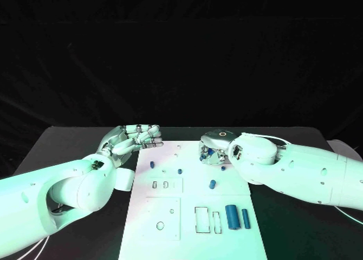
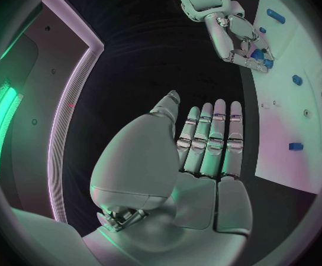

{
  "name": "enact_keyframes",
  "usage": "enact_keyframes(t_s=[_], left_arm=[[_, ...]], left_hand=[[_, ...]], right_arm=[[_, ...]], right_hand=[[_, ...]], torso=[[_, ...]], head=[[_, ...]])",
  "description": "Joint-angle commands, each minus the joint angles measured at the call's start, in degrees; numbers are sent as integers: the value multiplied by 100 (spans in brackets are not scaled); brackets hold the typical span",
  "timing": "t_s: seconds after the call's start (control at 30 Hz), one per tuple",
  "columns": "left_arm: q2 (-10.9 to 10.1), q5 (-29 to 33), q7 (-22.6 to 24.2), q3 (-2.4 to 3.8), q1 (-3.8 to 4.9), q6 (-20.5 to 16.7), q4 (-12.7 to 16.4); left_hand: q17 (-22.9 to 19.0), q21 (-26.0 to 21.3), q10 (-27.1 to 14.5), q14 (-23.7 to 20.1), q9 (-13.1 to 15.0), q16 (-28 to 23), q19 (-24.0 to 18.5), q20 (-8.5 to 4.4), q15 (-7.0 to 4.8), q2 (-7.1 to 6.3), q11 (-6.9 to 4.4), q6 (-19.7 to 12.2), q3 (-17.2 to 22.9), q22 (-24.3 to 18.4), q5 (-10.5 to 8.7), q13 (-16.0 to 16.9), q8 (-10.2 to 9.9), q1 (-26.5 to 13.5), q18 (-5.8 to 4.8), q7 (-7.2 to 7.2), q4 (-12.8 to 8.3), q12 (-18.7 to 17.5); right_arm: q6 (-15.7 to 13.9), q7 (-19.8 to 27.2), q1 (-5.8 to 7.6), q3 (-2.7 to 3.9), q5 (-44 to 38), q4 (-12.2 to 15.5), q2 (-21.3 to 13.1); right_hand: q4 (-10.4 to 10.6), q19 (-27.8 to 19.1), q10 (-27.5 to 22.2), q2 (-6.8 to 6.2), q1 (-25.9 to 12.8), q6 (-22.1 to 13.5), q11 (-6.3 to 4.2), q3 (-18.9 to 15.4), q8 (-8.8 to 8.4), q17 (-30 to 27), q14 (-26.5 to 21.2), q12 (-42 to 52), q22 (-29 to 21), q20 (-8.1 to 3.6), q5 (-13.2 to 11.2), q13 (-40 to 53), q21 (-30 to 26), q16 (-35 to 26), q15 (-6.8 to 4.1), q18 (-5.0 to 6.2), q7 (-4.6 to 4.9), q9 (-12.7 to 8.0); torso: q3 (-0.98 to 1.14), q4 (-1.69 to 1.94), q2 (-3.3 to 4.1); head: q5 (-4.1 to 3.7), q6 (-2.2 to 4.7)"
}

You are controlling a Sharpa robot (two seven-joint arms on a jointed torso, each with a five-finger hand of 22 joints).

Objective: Assemble the parts on the task board

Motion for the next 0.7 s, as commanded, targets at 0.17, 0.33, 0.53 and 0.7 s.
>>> enact_keyframes(t_s=[0.17, 0.33, 0.53, 0.7], left_arm=[[10, 13, -18, 5, 15, 33, 16], [8, 13, -32, 5, 20, 38, 18], [8, 13, -43, 5, 23, 42, 11], [2, 48, -41, 6, 28, 43, -19]], left_hand=[[5, 4, -2, -4, -4, -23, 22, 14, 37, 43, 56, -13, -32, -5, 1, -7, -31, 0, 65, 46, -4, -25], [5, 1, -3, -5, -4, -30, 20, 15, 38, 54, 58, -13, -27, -8, 2, -7, -36, 5, 65, 48, -6, -32], [5, -1, -4, -6, -4, -39, 18, 16, 40, 66, 60, -14, -20, -11, 3, -7, -42, 12, 65, 51, -8, -39], [5, -2, -5, -5, -3, -44, 16, 16, 41, 73, 61, -14, -16, -13, 3, -6, -45, 18, 65, 52, -11, -44]], right_arm=[[-9, -43, -13, -2, -80, -19, 9], [-135, -78, -14, -2, -79, -17, 5], [-562, -108, -14, -1, -80, 70, -35], [-1062, -139, -5, 9, -63, 233, -106]], right_hand=[[98, 86, 112, 58, -9, 93, -33, 67, 51, 63, 258, 67, 136, -3, -15, 22, 129, 84, -35, -131, -30, 29], [136, 160, 263, 180, 81, 237, -107, 211, 137, 175, 269, 135, 371, -33, -188, 54, 300, 193, -100, -157, -116, 82], [159, 281, 426, 261, 158, 369, -184, 385, 228, 314, 287, 200, 694, -77, -228, 97, 530, 319, -166, -205, -195, 157], [221, 442, 503, 211, 112, 410, -217, 443, 274, 359, 290, 215, 1073, -106, -281, 123, 797, 375, -193, -269, -236, 212]], torso=[[2, 4, 14], [3, 6, 17], [5, 7, 15], [4, 11, 14]], head=[[7, -2], [14, -15], [21, -19], [6, -6]])
